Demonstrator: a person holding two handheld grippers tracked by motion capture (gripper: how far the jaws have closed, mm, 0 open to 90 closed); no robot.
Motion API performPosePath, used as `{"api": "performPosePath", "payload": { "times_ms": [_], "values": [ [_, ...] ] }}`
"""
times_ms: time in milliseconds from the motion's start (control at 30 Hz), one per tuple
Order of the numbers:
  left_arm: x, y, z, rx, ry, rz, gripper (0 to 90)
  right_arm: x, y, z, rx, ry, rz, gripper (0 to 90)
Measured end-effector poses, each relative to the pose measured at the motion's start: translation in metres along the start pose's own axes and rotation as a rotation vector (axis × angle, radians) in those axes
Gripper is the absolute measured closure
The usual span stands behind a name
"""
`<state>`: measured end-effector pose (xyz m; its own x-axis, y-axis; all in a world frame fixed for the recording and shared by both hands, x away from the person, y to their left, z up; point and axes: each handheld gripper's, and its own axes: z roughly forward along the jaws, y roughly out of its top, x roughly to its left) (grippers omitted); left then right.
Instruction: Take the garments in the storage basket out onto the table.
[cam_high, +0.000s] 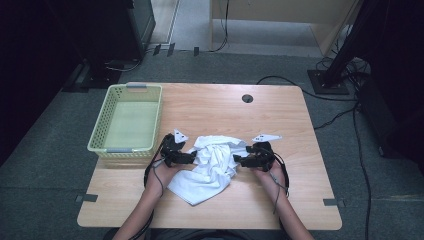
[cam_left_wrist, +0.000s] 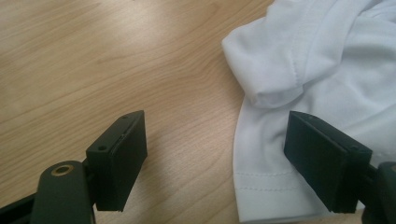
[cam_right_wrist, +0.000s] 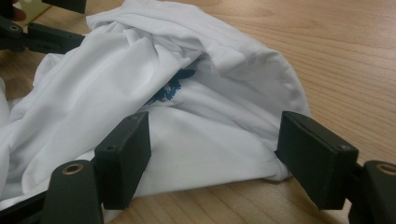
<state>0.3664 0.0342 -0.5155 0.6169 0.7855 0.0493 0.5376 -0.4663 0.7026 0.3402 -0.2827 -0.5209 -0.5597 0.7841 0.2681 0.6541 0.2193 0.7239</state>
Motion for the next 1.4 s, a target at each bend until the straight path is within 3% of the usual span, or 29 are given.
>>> {"api": "performPosePath", "payload": {
  "times_ms": [667,1400],
  "values": [
    [0.014,0.006,0.011,-0.011,-0.008,-0.061,22.1,-0.026,-0.001,-0.010,-0.027,-0.035,0.035,26.7],
    [0.017,0.006,0.010,-0.012,0.008,-0.077,22.1,-0.061,-0.003,-0.024,-0.062,-0.106,0.069,26.8]
  ]
}}
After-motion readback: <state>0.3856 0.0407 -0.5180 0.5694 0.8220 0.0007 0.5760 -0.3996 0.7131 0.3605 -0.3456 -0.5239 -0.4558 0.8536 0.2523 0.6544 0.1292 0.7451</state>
